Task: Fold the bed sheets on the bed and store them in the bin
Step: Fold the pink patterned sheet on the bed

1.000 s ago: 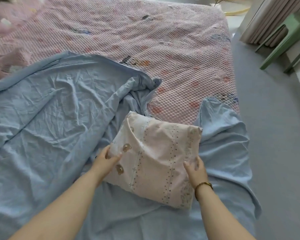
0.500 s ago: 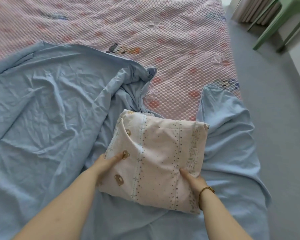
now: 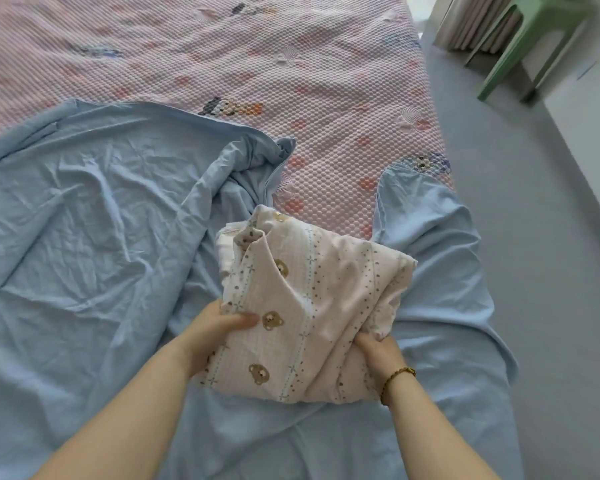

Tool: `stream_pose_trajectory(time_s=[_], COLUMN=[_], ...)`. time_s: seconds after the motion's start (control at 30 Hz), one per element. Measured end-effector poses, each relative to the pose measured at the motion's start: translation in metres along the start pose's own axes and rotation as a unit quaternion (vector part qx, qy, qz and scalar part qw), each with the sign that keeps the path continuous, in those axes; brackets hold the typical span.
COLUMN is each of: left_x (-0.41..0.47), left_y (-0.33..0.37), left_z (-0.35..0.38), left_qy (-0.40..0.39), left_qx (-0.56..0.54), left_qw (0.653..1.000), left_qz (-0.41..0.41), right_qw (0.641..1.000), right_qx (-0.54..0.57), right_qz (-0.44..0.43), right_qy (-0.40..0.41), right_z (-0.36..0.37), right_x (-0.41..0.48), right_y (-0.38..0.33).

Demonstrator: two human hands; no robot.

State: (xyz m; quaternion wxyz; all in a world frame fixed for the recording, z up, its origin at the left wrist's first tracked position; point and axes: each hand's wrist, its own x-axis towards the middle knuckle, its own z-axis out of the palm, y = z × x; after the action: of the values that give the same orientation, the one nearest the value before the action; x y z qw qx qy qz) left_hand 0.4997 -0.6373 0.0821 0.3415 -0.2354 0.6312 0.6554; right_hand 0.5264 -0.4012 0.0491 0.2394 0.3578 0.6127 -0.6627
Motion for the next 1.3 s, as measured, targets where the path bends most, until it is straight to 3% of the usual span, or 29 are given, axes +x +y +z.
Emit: stream_pose_trajectory(time_s=[0.3,0.43,0.6,0.9,1.3], left_x=[-0.065,-0.084,-0.113,-0.159,-0.209], left_y=[0.039,0.032,0.012,-0.028,-0.151], left_z=[0.054,0.077,0.114,0.200,0.358], left_qy=[-0.054,-0.080,-0.169,-0.328,-0.480], left_qx=[0.026,0.036,0.120,0.242,0.383], left_qw=[0.992,0.988,0.968,0.897,0.786], left_qz=[0.112,0.129,0.145,0.170,0.072], right_qw=[0.979,0.958,0.931,0.869,0.782], right_qx=[0.089,0.083,0.081,0.139,0.254], right_qz=[-0.179,-0.262,-0.306,-0.299,-0.175], right_qy=[0.043,0.088,0.181,0.368,0.542], right_z=[-0.041,-0.051,-0.063,-0.099,-0.183], right_x=[-0.093,-0.135,-0.188,-0.275,-0.359], right_y=[-0.015,0.001,0.048,0.133,0.276])
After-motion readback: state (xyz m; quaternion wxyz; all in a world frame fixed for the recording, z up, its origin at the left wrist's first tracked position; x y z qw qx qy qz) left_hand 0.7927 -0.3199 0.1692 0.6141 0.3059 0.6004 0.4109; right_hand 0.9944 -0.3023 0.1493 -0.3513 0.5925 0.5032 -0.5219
